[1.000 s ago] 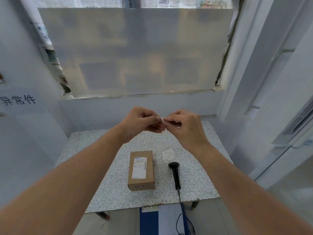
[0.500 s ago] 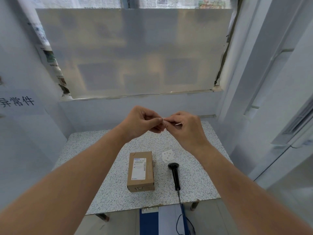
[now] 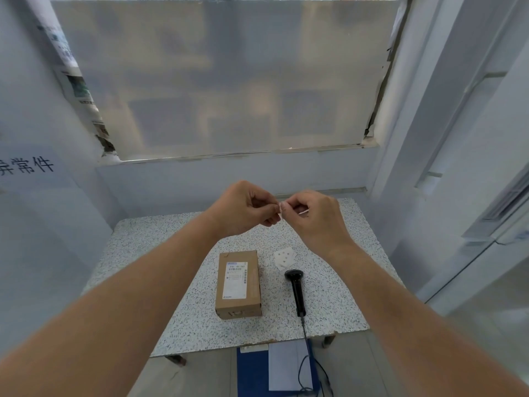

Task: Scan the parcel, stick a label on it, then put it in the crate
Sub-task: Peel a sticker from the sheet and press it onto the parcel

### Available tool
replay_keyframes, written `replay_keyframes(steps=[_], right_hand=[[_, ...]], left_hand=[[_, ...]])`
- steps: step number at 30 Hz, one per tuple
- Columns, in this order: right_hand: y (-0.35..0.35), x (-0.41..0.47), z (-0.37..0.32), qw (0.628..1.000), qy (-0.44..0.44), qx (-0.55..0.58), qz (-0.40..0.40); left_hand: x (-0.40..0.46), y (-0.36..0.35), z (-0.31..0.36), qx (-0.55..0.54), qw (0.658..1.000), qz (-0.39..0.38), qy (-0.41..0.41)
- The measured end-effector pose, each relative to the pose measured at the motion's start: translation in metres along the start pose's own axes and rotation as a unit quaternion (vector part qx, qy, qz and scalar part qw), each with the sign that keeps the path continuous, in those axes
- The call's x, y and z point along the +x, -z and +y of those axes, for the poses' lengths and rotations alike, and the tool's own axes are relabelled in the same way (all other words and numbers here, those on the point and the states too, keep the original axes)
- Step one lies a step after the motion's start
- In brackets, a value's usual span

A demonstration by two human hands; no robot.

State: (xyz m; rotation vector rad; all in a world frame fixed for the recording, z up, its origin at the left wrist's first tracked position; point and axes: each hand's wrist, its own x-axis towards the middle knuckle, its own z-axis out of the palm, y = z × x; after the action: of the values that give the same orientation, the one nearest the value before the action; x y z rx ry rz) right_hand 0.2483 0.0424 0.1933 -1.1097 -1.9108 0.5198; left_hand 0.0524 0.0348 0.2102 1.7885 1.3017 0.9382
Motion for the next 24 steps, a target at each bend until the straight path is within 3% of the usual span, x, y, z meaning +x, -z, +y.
replay_keyframes(steps=[12, 24], right_hand=[[-0.014, 0.004, 0.004, 0.990, -0.112, 0.082, 0.005], [-0.067, -0.007, 0.026, 0.972, -0.218, 0.077, -0.047]], left_hand=[[0.004, 0.001, -0.008, -0.050, 0.998, 0.026, 0.040], [0.003, -0.002, -0.080, 0.066, 0.967, 0.128, 0.208]])
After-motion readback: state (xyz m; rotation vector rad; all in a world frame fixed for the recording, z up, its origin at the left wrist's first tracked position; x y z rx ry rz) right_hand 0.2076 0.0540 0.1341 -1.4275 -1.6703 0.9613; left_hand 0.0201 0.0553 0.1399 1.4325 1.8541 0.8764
